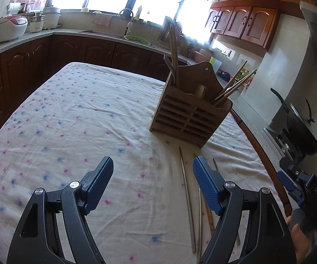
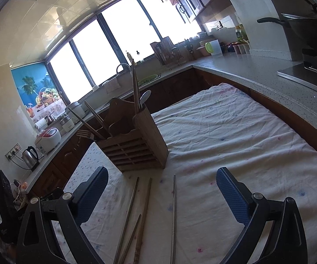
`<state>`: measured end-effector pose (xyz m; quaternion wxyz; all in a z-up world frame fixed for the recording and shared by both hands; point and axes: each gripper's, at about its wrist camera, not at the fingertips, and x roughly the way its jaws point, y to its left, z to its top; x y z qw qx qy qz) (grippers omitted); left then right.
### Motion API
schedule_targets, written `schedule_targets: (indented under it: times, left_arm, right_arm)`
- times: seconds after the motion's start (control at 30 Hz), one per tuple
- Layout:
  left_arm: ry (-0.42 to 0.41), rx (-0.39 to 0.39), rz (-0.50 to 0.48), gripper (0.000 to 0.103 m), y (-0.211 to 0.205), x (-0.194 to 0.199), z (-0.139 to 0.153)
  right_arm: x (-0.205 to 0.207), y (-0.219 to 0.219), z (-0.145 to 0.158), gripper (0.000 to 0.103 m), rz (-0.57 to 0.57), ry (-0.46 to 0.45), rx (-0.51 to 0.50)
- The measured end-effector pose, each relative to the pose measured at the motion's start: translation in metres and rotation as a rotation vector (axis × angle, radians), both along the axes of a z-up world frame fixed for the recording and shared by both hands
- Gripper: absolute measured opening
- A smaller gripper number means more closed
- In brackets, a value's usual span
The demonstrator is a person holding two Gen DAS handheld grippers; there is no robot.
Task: Organize utensils
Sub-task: 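Move both open tools back down to the remaining chopsticks, then grasp a metal chopstick with the left tool while the right tool grasps another metal chopstick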
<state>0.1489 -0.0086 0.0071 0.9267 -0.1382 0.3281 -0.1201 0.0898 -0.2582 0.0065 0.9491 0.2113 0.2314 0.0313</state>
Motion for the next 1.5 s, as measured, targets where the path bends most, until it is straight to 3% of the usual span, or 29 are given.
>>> schedule_targets:
  times: [0.63, 0.73, 0.9, 1.2, 1.3, 1.43, 1.5]
  left_arm:
    - [0.128, 0.081, -0.076, 0.076, -0.03, 0.019, -0.031]
    - [0.141, 0.095, -0.095, 0.076, -0.037, 0.027, -0.031]
    - [0.166, 0.12, -0.131, 0.076, -0.049, 0.046, -0.032]
    - [0.203, 0.177, -0.203, 0.058, -0.084, 0.08, -0.043]
    - [0.221, 0.205, -0.227, 0.05, -0.097, 0.091, -0.049]
    - [0.261, 0.25, -0.268, 0.03, -0.112, 0.097, -0.062]
    - [0.236, 0.284, -0.285, 0.021, -0.116, 0.091, -0.063]
  right_arm:
    - [0.016, 0.012, -0.034, 0.099, 0.041, 0.119, -0.078]
    - [0.023, 0.012, -0.036, 0.095, 0.051, 0.137, -0.091]
    - [0.044, 0.016, -0.041, 0.076, 0.088, 0.189, -0.12]
    - [0.088, 0.029, -0.06, 0.041, 0.158, 0.298, -0.178]
    - [0.1, 0.032, -0.066, 0.031, 0.172, 0.325, -0.196]
    - [0.108, 0.037, -0.075, 0.018, 0.19, 0.368, -0.228]
    - [0.106, 0.038, -0.077, 0.011, 0.187, 0.37, -0.248]
